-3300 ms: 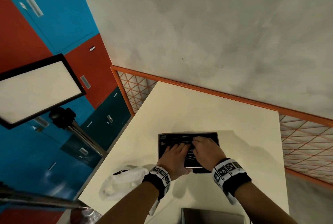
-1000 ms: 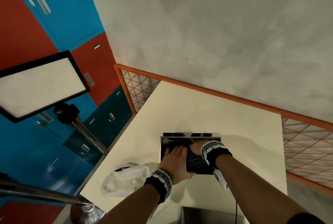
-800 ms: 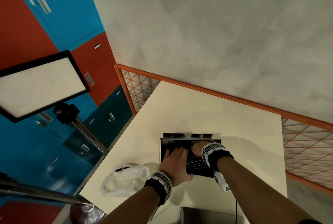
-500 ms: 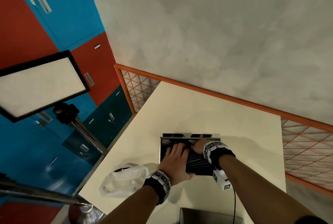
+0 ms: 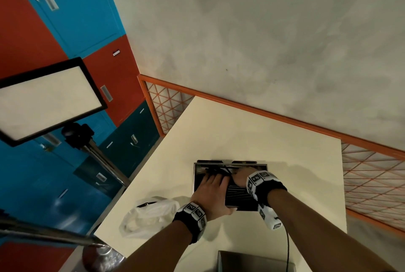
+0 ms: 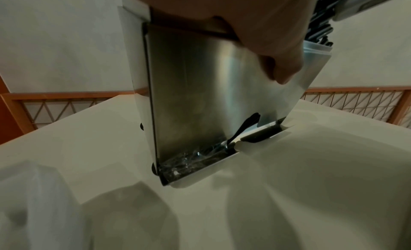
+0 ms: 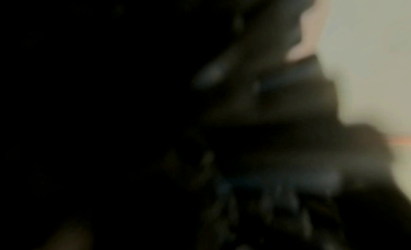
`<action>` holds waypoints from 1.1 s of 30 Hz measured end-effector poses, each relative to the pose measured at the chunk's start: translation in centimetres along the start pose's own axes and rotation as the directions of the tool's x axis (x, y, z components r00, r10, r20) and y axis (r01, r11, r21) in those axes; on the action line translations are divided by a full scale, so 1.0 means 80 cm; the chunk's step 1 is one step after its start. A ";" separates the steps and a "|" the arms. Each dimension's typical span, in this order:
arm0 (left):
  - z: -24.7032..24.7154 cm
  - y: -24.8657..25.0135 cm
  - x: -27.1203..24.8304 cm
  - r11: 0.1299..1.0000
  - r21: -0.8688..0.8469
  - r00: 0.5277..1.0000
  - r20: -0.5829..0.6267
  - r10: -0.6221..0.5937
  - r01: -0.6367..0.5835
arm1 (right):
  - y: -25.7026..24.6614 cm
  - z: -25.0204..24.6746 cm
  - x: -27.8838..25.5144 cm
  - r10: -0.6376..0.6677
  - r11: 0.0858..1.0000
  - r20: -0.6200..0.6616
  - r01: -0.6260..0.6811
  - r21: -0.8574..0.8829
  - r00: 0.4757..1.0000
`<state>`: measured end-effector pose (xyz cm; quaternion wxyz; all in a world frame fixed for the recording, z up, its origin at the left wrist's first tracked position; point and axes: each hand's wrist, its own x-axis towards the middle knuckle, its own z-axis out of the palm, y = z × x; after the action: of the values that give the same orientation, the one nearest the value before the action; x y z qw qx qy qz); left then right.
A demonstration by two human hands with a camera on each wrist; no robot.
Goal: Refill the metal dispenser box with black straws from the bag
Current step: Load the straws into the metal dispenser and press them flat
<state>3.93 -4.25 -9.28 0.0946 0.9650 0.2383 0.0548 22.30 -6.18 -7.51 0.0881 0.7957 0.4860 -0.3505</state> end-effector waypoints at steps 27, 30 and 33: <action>-0.007 0.004 -0.001 1.000 0.029 1.000 0.008 -0.007 0.006 | -0.013 -0.010 0.004 -0.189 0.966 0.071 0.199 -0.167 0.979; -0.004 0.004 -0.003 1.000 0.015 1.000 0.006 -0.010 0.010 | -0.016 -0.010 -0.004 -0.201 0.962 0.045 0.206 -0.177 0.979; -0.004 0.004 -0.003 1.000 0.013 1.000 0.012 -0.007 0.007 | -0.021 -0.022 -0.027 -0.261 0.947 0.066 0.269 -0.177 0.963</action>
<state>3.84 -4.57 -8.92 0.0901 0.9651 0.2415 0.0469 21.11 -5.98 -4.47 0.1238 0.7042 0.6169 -0.3289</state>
